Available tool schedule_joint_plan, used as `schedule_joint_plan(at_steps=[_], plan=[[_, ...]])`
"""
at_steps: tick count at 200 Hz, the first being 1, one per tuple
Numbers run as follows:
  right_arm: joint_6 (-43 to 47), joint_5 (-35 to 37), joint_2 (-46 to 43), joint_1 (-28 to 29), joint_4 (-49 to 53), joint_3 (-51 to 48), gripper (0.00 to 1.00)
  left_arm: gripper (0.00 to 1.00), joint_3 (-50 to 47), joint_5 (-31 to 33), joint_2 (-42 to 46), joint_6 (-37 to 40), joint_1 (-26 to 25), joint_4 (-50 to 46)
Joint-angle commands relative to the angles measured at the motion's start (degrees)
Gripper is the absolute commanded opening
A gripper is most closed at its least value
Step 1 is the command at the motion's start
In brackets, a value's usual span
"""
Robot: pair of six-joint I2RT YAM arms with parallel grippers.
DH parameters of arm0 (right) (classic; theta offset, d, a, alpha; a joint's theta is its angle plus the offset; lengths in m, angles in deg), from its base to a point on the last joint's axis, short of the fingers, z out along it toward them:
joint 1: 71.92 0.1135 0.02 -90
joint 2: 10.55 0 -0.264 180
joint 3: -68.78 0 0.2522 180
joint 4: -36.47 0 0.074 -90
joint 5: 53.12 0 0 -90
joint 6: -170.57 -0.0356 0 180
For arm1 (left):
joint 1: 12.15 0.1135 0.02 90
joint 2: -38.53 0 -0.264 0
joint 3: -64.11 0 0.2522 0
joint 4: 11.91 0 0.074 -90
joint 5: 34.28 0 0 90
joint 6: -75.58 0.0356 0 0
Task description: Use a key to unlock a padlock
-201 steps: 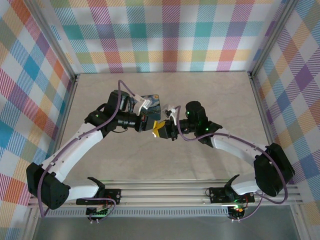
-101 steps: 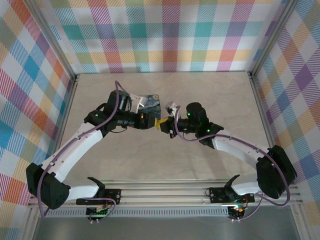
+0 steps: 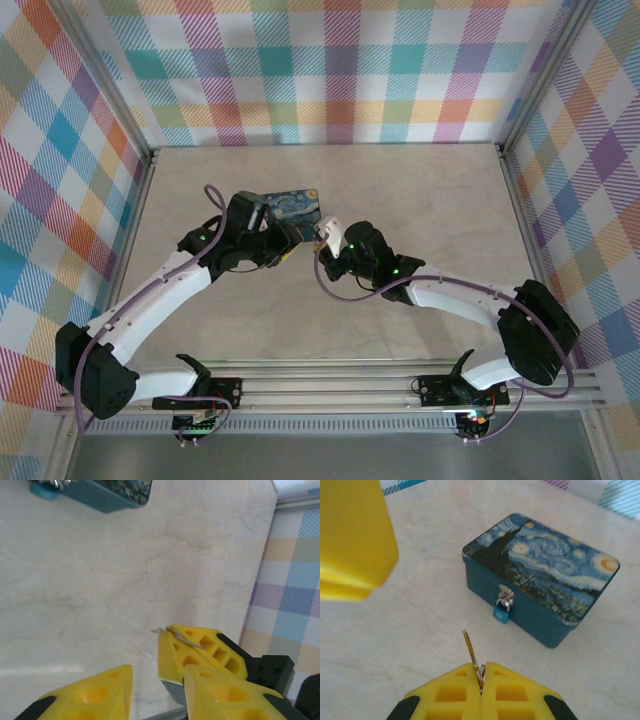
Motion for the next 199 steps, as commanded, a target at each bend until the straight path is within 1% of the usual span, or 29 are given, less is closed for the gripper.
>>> schedule_joint_plan(at_steps=[1,31,58,110,127,143,199], plan=[[6.0,2.24,0.66,0.47,-6.05,-0.93,0.0,0.35,-0.56,0.15,0.08,-11.39,-1.28,4.59],[9.5,0.74,1.21,0.69,-8.12,-1.93,0.0,0.35,-1.88,-1.78,-2.08,-15.35,-2.61,7.62],[11.91,-0.29,1.47,0.86,-8.46,-2.29,0.0,0.35,-3.13,-2.16,-3.57,-17.25,-3.74,10.27],[16.26,-1.42,1.55,0.97,-8.85,-2.7,0.0,0.31,-3.5,-0.33,-3.48,-18.66,-3.73,12.1],[16.86,-0.88,1.65,0.97,-8.66,-2.54,0.0,0.31,-1.31,0.89,-3.39,-16.86,-3.66,8.08],[17.15,-1.09,1.74,0.95,-8.63,-2.36,0.0,0.33,-0.15,3.1,-2.88,-15.19,-3.45,5.07],[19.18,-1.4,2.7,0.95,-7.54,-0.63,0.0,0.35,-2.64,3.68,-1.48,-15.58,-1.92,6.11]])
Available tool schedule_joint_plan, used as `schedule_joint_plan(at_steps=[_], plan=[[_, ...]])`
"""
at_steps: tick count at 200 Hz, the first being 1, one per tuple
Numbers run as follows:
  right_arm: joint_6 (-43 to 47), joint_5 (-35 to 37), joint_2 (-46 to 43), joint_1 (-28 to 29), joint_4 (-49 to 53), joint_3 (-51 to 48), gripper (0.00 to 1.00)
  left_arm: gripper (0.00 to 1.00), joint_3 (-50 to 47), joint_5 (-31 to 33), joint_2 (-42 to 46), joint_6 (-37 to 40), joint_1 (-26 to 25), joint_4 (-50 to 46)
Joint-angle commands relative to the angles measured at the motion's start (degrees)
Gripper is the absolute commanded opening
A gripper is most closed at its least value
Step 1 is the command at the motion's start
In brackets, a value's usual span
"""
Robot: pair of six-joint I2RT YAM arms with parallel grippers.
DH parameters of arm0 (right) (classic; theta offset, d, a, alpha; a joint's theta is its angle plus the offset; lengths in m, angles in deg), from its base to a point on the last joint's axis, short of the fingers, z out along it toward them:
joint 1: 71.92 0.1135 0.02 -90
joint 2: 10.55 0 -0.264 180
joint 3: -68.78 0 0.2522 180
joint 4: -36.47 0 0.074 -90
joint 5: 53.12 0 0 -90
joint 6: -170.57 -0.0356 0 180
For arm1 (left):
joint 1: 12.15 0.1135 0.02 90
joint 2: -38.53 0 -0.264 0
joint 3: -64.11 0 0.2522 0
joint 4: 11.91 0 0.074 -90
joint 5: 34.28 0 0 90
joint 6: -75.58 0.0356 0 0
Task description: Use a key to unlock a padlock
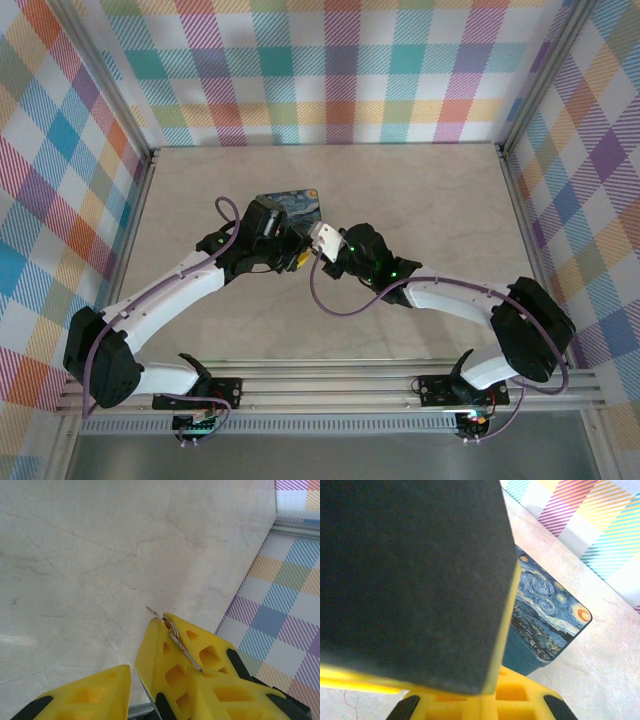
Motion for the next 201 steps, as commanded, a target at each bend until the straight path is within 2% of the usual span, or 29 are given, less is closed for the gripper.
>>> schedule_joint_plan(at_steps=[1,66,107,201], plan=[[2.31,-1.47,1.33,0.38,-0.55,1.29,0.0,0.35,-0.44,3.16,2.18,0.43,1.08,-0.39],[-1.34,-1.79,2.78,0.38,-1.92,0.21,0.0,0.39,-0.46,3.67,5.44,2.31,2.08,-2.62],[-1.34,-2.49,2.78,0.39,-2.13,0.55,0.0,0.39,-2.19,0.52,3.68,0.57,2.06,1.41],[-0.45,-2.98,3.46,0.96,-3.42,0.85,0.0,0.31,-0.11,-2.23,-1.23,1.69,2.47,3.64]])
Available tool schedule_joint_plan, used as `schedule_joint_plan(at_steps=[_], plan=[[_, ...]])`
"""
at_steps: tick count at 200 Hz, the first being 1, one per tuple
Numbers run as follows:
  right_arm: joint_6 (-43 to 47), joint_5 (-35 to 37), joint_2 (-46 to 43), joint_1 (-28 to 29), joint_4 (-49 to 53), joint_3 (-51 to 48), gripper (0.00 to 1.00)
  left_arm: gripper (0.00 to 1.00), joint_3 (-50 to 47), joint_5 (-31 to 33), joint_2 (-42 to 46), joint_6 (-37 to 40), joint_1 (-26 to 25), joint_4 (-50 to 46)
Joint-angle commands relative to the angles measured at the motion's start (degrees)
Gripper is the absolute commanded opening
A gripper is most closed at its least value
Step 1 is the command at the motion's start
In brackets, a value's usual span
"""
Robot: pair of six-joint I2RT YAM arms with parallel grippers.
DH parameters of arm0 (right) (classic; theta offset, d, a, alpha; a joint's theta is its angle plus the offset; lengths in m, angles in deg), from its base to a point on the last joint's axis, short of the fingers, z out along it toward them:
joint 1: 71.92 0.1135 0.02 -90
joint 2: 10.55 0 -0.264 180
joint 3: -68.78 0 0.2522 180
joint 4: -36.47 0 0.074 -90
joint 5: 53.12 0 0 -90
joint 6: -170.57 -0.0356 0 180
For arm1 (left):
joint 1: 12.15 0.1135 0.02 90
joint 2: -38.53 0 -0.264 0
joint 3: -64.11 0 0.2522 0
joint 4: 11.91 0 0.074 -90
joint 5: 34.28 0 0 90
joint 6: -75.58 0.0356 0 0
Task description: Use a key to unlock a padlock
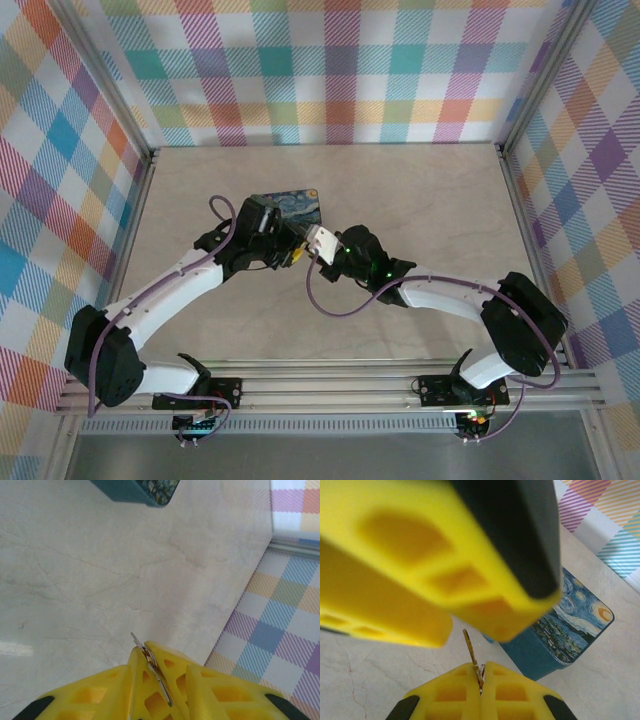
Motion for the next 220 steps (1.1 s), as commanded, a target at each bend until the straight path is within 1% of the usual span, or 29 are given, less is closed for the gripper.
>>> schedule_joint_plan(at_steps=[1,28,36,44,60,93,104,111,117,127,139,154,169,183,194,209,218,220], plan=[[0.38,-1.27,0.94,0.5,-2.1,0.79,0.0,0.31,1.23,-1.92,-0.4,0.64,-0.08,1.62],[0.39,-1.44,1.45,0.56,-2.04,1.05,0.0,0.27,1.58,-2.23,-0.68,0.74,-0.08,1.65],[0.46,-1.41,1.6,0.61,-2.01,1.14,0.0,0.24,1.67,-2.32,-0.78,0.78,-0.03,1.56],[0.42,-1.36,1.74,0.56,-2.05,1.22,0.0,0.18,1.75,-2.4,-0.87,0.89,-0.08,1.47],[0.31,-1.53,1.87,0.56,-2.06,1.39,0.0,0.0,1.9,-2.61,-0.93,1.45,-0.08,1.39],[0.08,-1.5,1.41,0.56,-2.2,1.42,0.0,0.0,4.25,-2.84,-1.82,6.15,0.33,-1.91],[-0.03,-1.41,0.98,0.57,-2.36,1.25,0.03,0.0,5.35,-2.64,-2.15,8.73,0.43,-3.38],[-0.05,-1.54,0.71,0.57,-2.39,1.16,0.08,0.0,6.19,-2.54,-2.33,10.75,0.5,-4.11],[-0.14,-1.97,0.37,0.61,-2.42,1.1,0.14,0.0,6.94,-2.41,-2.61,13.23,0.53,-4.76],[-0.43,-3.51,-0.52,0.58,-2.17,0.97,0.27,0.0,9.1,-1.94,-3.28,18.07,0.65,-6.92],[-0.95,-6.52,-2.16,0.56,-0.2,1.27,0.41,0.0,12.18,-0.84,-4.44,25.93,0.72,-10.59],[-2.45,-9.46,-4.62,0.4,5.31,2.52,0.52,0.0,16.06,0.3,-6.13,34.55,1.46,-14.84],[-4.44,-13.01,-7.55,-0.67,11.29,3.59,0.56,0.0,18.49,0.44,-7.16,42.16,2.6,-17.03],[-7.28,-20.44,-10.68,-3.63,17.22,4.52,0.58,0.0,20.38,-0.25,-7.82,49.06,3.62,-18.43],[-9.72,-26.13,-12.46,-6.54,21.7,6.1,0.59,0.0,22.07,-2.29,-8.62,55.43,4.35,-19.99],[-13.26,-32.7,-13.32,-10.39,27.6,9.58,0.63,0.0,24.01,-6.96,-9.97,64.01,5.01,-22.57],[-14.46,-36.08,-13.08,-12.45,30.7,11.92,0.64,0.0,25.13,-7.77,-10.69,67.94,5.02,-23.7],[-15.96,-36.95,-12.97,-12.87,31.34,12.42,0.64,0.0,25.22,-7.87,-10.74,68.97,5.01,-23.81]])
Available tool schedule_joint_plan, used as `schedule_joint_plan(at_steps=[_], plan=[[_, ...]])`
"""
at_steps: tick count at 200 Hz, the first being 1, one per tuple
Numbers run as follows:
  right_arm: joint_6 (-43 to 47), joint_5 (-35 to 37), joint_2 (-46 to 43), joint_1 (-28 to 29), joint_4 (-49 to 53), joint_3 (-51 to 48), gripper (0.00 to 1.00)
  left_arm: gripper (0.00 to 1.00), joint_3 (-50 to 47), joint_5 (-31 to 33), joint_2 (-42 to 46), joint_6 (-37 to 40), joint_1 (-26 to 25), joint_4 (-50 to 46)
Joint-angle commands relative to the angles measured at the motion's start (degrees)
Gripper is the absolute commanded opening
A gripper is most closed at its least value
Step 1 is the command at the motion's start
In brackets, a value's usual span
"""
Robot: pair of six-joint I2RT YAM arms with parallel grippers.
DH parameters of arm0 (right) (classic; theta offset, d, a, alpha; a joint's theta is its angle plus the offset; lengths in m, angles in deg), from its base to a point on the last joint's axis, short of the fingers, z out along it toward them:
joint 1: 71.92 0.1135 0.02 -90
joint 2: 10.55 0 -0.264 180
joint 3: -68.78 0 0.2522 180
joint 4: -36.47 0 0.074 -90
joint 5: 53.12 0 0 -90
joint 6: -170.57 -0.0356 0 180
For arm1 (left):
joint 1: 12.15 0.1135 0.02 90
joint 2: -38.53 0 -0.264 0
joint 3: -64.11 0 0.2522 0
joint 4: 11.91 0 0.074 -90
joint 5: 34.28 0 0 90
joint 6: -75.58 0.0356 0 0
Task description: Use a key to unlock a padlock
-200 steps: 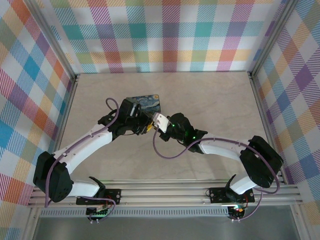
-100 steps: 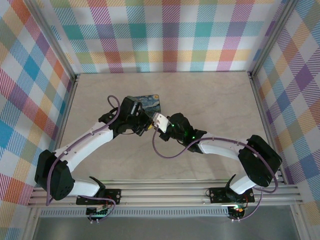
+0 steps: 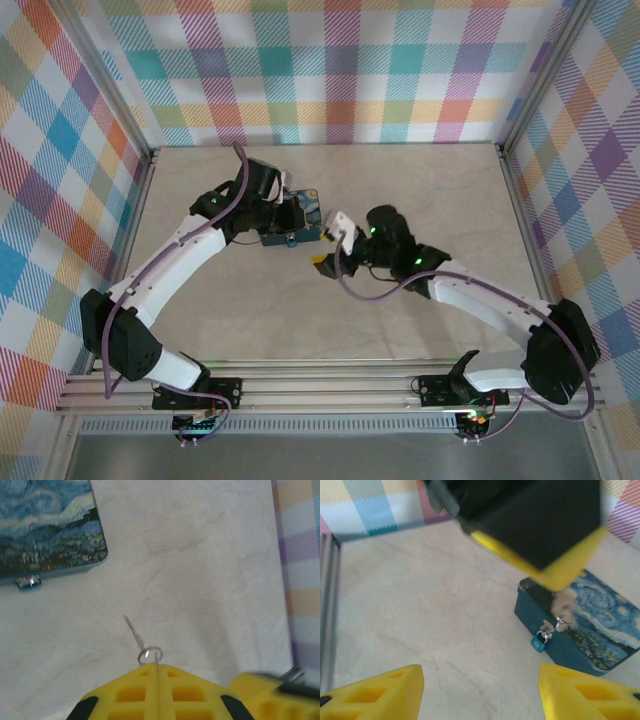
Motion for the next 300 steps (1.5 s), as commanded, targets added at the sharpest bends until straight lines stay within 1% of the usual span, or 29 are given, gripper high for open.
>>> schedule_joint_plan(at_steps=[1,16,45,72,103,127,149,177,202,244,284,299,300], plan=[[-8.01,-14.61,-0.87,-4.94,11.75,5.65,0.64,0.0,3.08,-4.91,-1.92,18.97,0.67,-5.82],[-10.44,-20.85,0.06,-7.89,13.93,8.37,0.64,0.0,2.99,-6.37,-1.97,25.69,0.67,-5.49],[-13.59,-32.28,3.42,-12.59,14.29,11.63,0.62,0.0,1.14,-12.47,1.07,38.04,0.71,-4.22],[-11.67,-39.02,6.73,-13.3,16.92,14.67,0.59,0.0,2.72,-20.56,2.87,50.57,0.72,-10.1],[-11.66,-44.02,7.84,-13.3,14.35,14.56,0.54,0.0,5.71,-23.79,2.28,58.34,0.71,-18.03],[-9.97,-43.91,7.65,-13.24,15.34,14.49,0.48,0.0,7.83,-27.27,0.6,59.94,0.75,-21.54],[-7.79,-43.42,6.86,-12.55,15.69,13.09,0.47,0.0,9.56,-31.9,-0.97,60.71,0.84,-23.56],[-7.09,-41.87,6.01,-11.39,15.42,11.2,0.46,0.0,10.42,-35.0,-1.8,61.25,0.84,-24.09],[-7.09,-43.09,6.43,-11.26,14.93,10.73,0.45,0.0,11.03,-36.81,-2.14,61.33,0.84,-24.22],[-7.27,-45.43,6.41,-10.53,14.83,9.99,0.45,0.0,12.56,-36.77,-3.44,61.43,1.1,-25.82],[-7.09,-46.82,7.15,-10.06,16.84,10.51,0.32,0.0,13.14,-37.81,-3.99,61.94,1.36,-26.59],[-7.09,-47.2,7.31,-9.78,17.43,10.55,0.24,0.0,13.45,-37.93,-4.17,61.8,1.43,-26.69],[-6.12,-47.25,7.32,-9.78,17.54,10.53,0.23,0.0,13.47,-37.93,-4.17,61.82,1.45,-26.68]])
